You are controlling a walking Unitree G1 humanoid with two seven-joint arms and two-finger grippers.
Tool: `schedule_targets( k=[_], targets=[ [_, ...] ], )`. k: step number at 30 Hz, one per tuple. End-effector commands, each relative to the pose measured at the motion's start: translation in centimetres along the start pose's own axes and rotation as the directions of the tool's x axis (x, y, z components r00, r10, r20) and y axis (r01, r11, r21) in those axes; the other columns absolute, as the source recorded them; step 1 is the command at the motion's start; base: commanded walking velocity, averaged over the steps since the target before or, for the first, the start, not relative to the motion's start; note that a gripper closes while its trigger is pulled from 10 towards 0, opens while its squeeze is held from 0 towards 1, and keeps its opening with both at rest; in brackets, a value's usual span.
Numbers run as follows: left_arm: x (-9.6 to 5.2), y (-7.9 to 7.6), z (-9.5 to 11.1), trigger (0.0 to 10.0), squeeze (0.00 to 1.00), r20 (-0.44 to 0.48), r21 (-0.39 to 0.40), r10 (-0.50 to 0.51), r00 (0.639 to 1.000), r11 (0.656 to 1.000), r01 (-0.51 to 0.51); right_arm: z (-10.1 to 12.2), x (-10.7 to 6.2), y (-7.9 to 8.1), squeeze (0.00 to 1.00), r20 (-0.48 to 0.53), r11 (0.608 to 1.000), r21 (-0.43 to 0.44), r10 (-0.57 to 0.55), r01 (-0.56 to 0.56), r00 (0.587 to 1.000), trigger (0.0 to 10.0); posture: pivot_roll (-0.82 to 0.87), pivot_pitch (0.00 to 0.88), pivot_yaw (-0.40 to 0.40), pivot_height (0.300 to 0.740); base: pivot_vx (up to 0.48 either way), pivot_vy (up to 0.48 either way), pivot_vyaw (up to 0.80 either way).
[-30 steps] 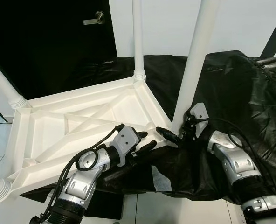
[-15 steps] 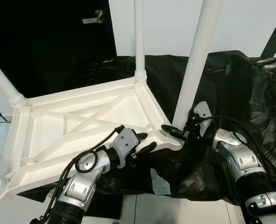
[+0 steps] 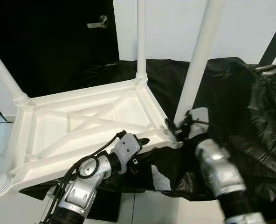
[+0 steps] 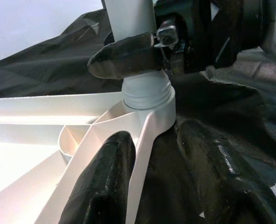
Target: Building children table
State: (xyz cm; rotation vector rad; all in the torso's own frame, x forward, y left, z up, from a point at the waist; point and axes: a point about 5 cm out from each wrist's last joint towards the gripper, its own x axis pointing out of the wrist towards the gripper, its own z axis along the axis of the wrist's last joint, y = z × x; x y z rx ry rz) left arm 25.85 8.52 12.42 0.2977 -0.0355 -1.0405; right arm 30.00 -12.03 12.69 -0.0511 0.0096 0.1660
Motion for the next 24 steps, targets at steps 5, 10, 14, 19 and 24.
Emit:
schedule_targets(
  k=[5, 10, 14, 19, 24],
  targets=[
    [-0.2, 0.0, -0.2, 10.0, 0.00, -0.020, 0.004, 0.022, 1.000, 1.000, -0.022, -2.6, -1.2, 0.7, 0.00, -0.123, 0.978, 0.050, -0.193, 0.200, 0.973, 10.0, -0.01, 0.000, -0.016, 0.740, 0.000, 0.000, 0.00],
    [-0.2, -0.1, -0.2, 10.0, 0.00, -0.021, 0.003, 0.024, 0.999, 1.000, -0.024, -2.3, -1.2, 0.9, 0.00, -0.123, 0.976, 0.060, -0.202, 0.210, 0.972, 10.0, -0.01, 0.000, -0.019, 0.740, 0.000, 0.000, 0.00],
    [-0.3, 0.0, -0.2, 10.0, 0.00, -0.020, 0.004, 0.030, 0.999, 1.000, -0.030, -1.8, -1.1, 1.3, 0.00, -0.109, 0.979, 0.057, -0.190, 0.197, 0.976, 10.0, -0.01, 0.000, -0.021, 0.740, 0.000, 0.000, 0.00],
    [-0.4, 0.0, -0.2, 10.0, 0.00, -0.021, 0.005, 0.032, 0.999, 0.999, -0.032, -1.0, -1.2, 1.5, 0.65, -0.066, 0.982, 0.063, -0.174, 0.178, 0.983, 10.0, -0.01, 0.000, -0.021, 0.740, 0.000, 0.000, 0.00],
    [-0.4, 0.0, -0.2, 10.0, 0.00, -0.022, 0.003, 0.034, 0.999, 0.999, -0.034, 0.1, -1.5, 1.0, 1.00, 0.014, 0.989, 0.094, -0.112, 0.111, 0.994, 10.0, -0.01, 0.000, -0.021, 0.740, 0.000, 0.000, 0.00]
  ],
)
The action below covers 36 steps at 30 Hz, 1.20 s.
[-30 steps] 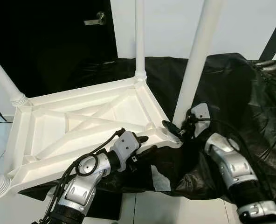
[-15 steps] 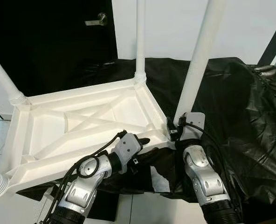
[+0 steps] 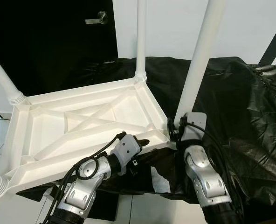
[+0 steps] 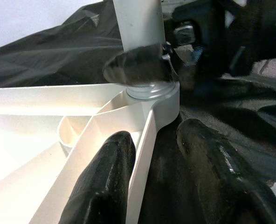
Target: Building children table
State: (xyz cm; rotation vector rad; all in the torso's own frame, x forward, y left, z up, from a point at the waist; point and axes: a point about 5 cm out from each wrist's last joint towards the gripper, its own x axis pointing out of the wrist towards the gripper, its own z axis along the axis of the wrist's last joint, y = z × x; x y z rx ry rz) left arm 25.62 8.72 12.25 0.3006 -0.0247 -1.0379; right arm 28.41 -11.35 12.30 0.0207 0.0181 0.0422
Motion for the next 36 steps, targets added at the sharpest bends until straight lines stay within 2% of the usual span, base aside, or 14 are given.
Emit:
schedule_targets(
  k=[1, 11, 12, 13, 14, 18, 22, 25, 26, 27, 28, 29, 32, 36],
  targets=[
    [-0.1, 0.1, 0.0, 10.0, 0.00, -0.011, 0.005, 0.033, 0.999, 0.999, -0.033, 0.6, -0.1, -0.2, 1.00, 0.034, 0.999, 0.028, 0.028, -0.029, 0.999, 10.0, -0.01, 0.000, -0.021, 0.740, 0.000, 0.000, 0.00],
    [0.0, 0.3, 0.0, 10.0, 0.00, -0.010, 0.006, 0.032, 0.999, 0.999, -0.032, 1.2, -0.6, -2.7, 1.00, 0.066, 0.967, -0.004, 0.254, -0.255, 0.965, 10.0, -0.03, 0.000, -0.001, 0.740, 0.000, 0.000, 0.00],
    [0.1, 0.3, 0.0, 10.0, 0.00, -0.009, 0.006, 0.030, 1.000, 1.000, -0.030, 1.3, -0.4, -3.3, 0.36, 0.065, 0.949, -0.032, 0.315, -0.313, 0.947, 10.0, -0.03, 0.000, 0.004, 0.740, 0.000, 0.000, 0.00],
    [0.1, 0.3, 0.0, 10.0, 0.00, -0.009, 0.006, 0.030, 1.000, 1.000, -0.030, 1.3, -0.4, -3.3, 0.36, 0.065, 0.949, -0.032, 0.315, -0.313, 0.947, 10.0, -0.03, 0.000, 0.004, 0.740, 0.000, 0.000, 0.00],
    [0.1, 0.4, 0.1, 10.0, 0.00, -0.008, 0.007, 0.027, 1.000, 1.000, -0.027, 1.5, -0.1, -3.6, 0.00, 0.054, 0.923, -0.055, 0.383, -0.381, 0.922, 10.0, -0.04, 0.000, 0.009, 0.740, 0.000, 0.000, 0.00],
    [0.3, 0.5, 0.2, 10.0, 0.00, -0.004, 0.009, 0.024, 1.000, 1.000, -0.024, 1.8, 0.9, -3.7, 0.00, -0.002, 0.833, -0.111, 0.545, -0.542, 0.838, 10.0, -0.04, 0.000, 0.014, 0.740, 0.000, 0.000, 0.00],
    [0.4, 0.6, 0.2, 10.0, 0.00, -0.001, 0.011, 0.027, 1.000, 1.000, -0.027, 2.0, 1.7, -3.4, 0.00, -0.044, 0.774, -0.158, 0.614, -0.613, 0.788, 10.0, -0.04, 0.000, 0.013, 0.740, 0.000, 0.000, 0.00],
    [0.4, 0.6, 0.2, 10.0, 0.00, -0.001, 0.011, 0.027, 1.000, 1.000, -0.027, 2.0, 1.7, -3.4, 0.00, -0.044, 0.774, -0.158, 0.614, -0.613, 0.788, 10.0, -0.04, 0.000, 0.013, 0.740, 0.000, 0.000, 0.00],
    [0.4, 0.7, 0.3, 10.0, 0.00, 0.000, 0.012, 0.031, 1.000, 0.999, -0.031, 2.0, 2.2, -3.2, 0.00, -0.068, 0.740, -0.181, 0.647, -0.647, 0.759, 10.0, -0.03, 0.000, 0.012, 0.740, 0.000, 0.000, 0.00],
    [0.4, 0.8, 0.3, 10.0, 0.00, 0.002, 0.012, 0.036, 0.999, 0.999, -0.036, 2.0, 2.6, -3.1, 0.00, -0.091, 0.709, -0.203, 0.673, -0.675, 0.734, 7.3, -0.03, 0.000, 0.013, 0.740, 0.000, 0.000, 0.00],
    [0.4, 0.8, 0.3, 10.0, 0.00, 0.002, 0.012, 0.036, 0.999, 0.999, -0.036, 2.0, 2.6, -3.1, 0.00, -0.091, 0.709, -0.203, 0.673, -0.675, 0.734, 7.3, -0.03, 0.000, 0.013, 0.740, 0.000, 0.000, 0.00],
    [0.4, 0.8, 0.3, 10.0, 0.00, 0.003, 0.012, 0.041, 0.999, 0.999, -0.041, 2.0, 2.9, -3.0, 0.00, -0.113, 0.682, -0.217, 0.693, -0.698, 0.712, 0.9, -0.03, 0.000, 0.010, 0.740, 0.000, 0.000, 0.00],
    [0.4, 0.9, 0.4, 10.0, 0.00, 0.004, 0.012, 0.044, 0.999, 0.999, -0.044, 1.9, 3.1, -3.1, 0.00, -0.133, 0.663, -0.231, 0.703, -0.712, 0.698, 0.0, -0.02, 0.000, 0.008, 0.740, 0.000, 0.000, 0.00],
    [0.3, 1.0, 0.4, 10.0, 0.00, 0.004, 0.012, 0.053, 0.999, 0.998, -0.053, 1.6, 3.0, -3.5, 0.00, -0.162, 0.635, -0.238, 0.720, -0.735, 0.675, 0.0, -0.02, 0.000, 0.009, 0.740, 0.000, 0.000, 0.00]
  ],
)
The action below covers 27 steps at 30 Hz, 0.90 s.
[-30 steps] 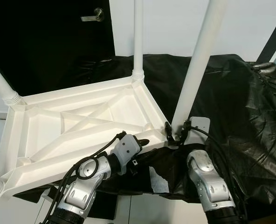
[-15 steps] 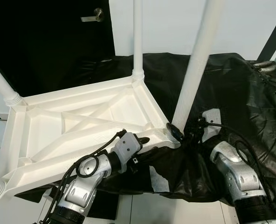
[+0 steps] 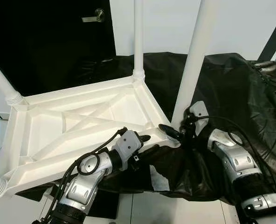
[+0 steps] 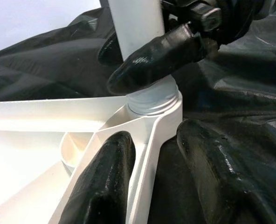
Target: Building children table
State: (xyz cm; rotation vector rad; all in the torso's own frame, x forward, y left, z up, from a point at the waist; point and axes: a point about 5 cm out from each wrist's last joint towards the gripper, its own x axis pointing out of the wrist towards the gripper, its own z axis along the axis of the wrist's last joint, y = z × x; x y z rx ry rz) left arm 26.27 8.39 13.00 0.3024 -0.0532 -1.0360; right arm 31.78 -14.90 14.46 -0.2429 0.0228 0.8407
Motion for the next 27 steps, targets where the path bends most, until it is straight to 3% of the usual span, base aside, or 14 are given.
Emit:
schedule_targets(
  k=[1, 10, 11, 12, 16, 18, 21, 24, 25, 27],
  targets=[
    [-0.2, 0.4, -0.3, 10.0, 0.00, -0.019, -0.001, 0.048, 0.999, 0.999, -0.048, -0.6, 0.0, 0.3, 0.00, -0.036, 0.999, -0.013, 0.039, -0.040, 0.999, 0.0, -0.02, 0.000, 0.009, 0.740, 0.000, 0.000, 0.00],
    [-0.2, 0.5, -0.3, 10.0, 0.00, -0.019, 0.001, 0.044, 0.999, 0.999, -0.044, -1.7, -0.9, 0.2, 0.00, -0.054, 0.999, 0.025, 0.043, -0.041, 0.998, 0.0, -0.04, 0.000, 0.023, 0.740, 0.000, 0.000, 0.00],
    [-0.2, 0.5, -0.2, 10.0, 0.00, -0.019, 0.001, 0.040, 0.999, 0.999, -0.040, -1.9, -1.0, 0.3, 0.00, -0.057, 0.999, 0.044, 0.017, -0.014, 0.998, 9.1, -0.04, 0.000, 0.025, 0.740, 0.000, 0.000, 0.00],
    [-0.2, 0.4, -0.3, 10.0, 0.00, -0.019, 0.000, 0.037, 0.999, 0.999, -0.037, -2.2, -1.1, 0.3, 0.00, -0.063, 0.998, 0.053, -0.017, 0.020, 0.998, 10.0, -0.04, 0.000, 0.025, 0.740, 0.000, 0.000, 0.00],
    [-0.2, 0.4, -0.3, 10.0, 0.00, -0.019, 0.000, 0.034, 0.999, 0.999, -0.034, -2.4, -1.2, 0.4, 0.00, -0.068, 0.996, 0.061, -0.056, 0.060, 0.996, 10.0, -0.04, 0.000, 0.026, 0.740, 0.000, 0.000, 0.00],
    [-0.2, 0.3, -0.3, 10.0, 0.00, -0.020, -0.003, 0.031, 0.999, 1.000, -0.031, -2.9, -1.1, 0.6, 0.00, -0.099, 0.979, 0.059, -0.188, 0.194, 0.977, 10.0, -0.05, 0.000, 0.026, 0.740, 0.000, 0.000, 0.00],
    [-0.2, 0.2, -0.3, 10.0, 0.00, -0.020, -0.004, 0.030, 0.999, 1.000, -0.030, -3.1, -1.0, 0.7, 0.00, -0.113, 0.965, 0.058, -0.249, 0.256, 0.962, 10.0, -0.05, 0.000, 0.027, 0.740, 0.000, 0.000, 0.00],
    [-0.3, 0.2, -0.4, 10.0, 0.00, -0.021, -0.006, 0.028, 0.999, 1.000, -0.028, -3.6, -0.8, 1.1, 0.00, -0.154, 0.898, 0.091, -0.414, 0.430, 0.897, 10.0, -0.04, 0.000, 0.026, 0.740, 0.000, 0.000, 0.00],
    [-0.3, 0.2, -0.4, 10.0, 0.00, -0.021, -0.006, 0.028, 0.999, 1.000, -0.028, -3.6, -0.8, 1.1, 0.00, -0.154, 0.898, 0.091, -0.414, 0.430, 0.897, 10.0, -0.04, 0.000, 0.026, 0.740, 0.000, 0.000, 0.00],
    [-0.3, 0.1, -0.4, 10.0, 0.00, -0.022, -0.008, 0.028, 0.999, 1.000, -0.028, -3.8, -0.7, 1.7, 0.00, -0.172, 0.832, 0.103, -0.525, 0.546, 0.833, 10.0, -0.05, 0.000, 0.026, 0.740, 0.000, 0.000, 0.00]
  ],
)
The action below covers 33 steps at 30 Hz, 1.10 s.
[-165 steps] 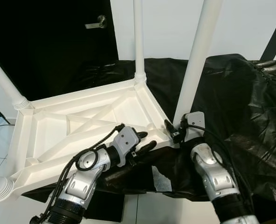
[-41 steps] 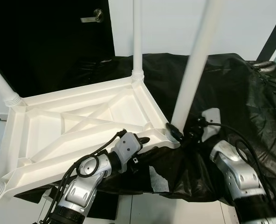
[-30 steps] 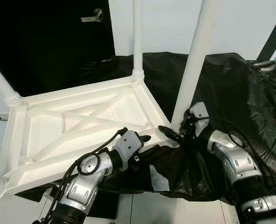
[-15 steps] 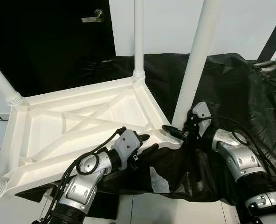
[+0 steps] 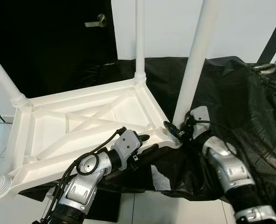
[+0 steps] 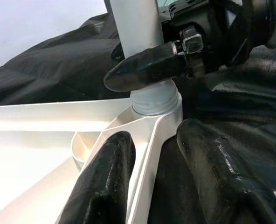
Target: Building children table
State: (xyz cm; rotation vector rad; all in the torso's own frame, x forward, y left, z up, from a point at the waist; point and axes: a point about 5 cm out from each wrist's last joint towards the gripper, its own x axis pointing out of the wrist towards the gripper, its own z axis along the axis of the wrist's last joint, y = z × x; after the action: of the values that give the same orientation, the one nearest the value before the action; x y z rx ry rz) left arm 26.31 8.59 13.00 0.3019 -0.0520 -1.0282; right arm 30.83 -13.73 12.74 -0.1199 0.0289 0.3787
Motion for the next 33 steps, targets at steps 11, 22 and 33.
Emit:
schedule_targets(
  k=[11, 22, 33],
  targets=[
    [-0.3, -0.3, -0.5, 10.0, 0.00, -0.023, -0.015, 0.021, 1.000, 1.000, -0.021, -1.3, -0.9, 3.0, 0.00, -0.059, 0.923, 0.101, -0.367, 0.371, 0.928, 10.0, -0.04, 0.000, 0.026, 0.740, 0.000, 0.000, 0.00],
    [-0.4, -0.1, -0.5, 10.0, 0.00, -0.026, -0.013, 0.026, 0.999, 1.000, -0.027, -0.4, -1.0, 3.5, 0.00, -0.038, 0.927, 0.112, -0.356, 0.358, 0.934, 10.0, -0.03, 0.000, 0.022, 0.740, 0.000, 0.000, 0.00],
    [-0.4, 0.1, -0.5, 10.0, 0.00, -0.027, -0.009, 0.034, 0.999, 0.999, -0.034, 0.5, -1.8, 1.6, 1.00, 0.050, 0.959, 0.133, -0.260, 0.252, 0.964, 10.0, -0.03, 0.000, 0.025, 0.740, 0.000, 0.000, 0.00]
  ],
)
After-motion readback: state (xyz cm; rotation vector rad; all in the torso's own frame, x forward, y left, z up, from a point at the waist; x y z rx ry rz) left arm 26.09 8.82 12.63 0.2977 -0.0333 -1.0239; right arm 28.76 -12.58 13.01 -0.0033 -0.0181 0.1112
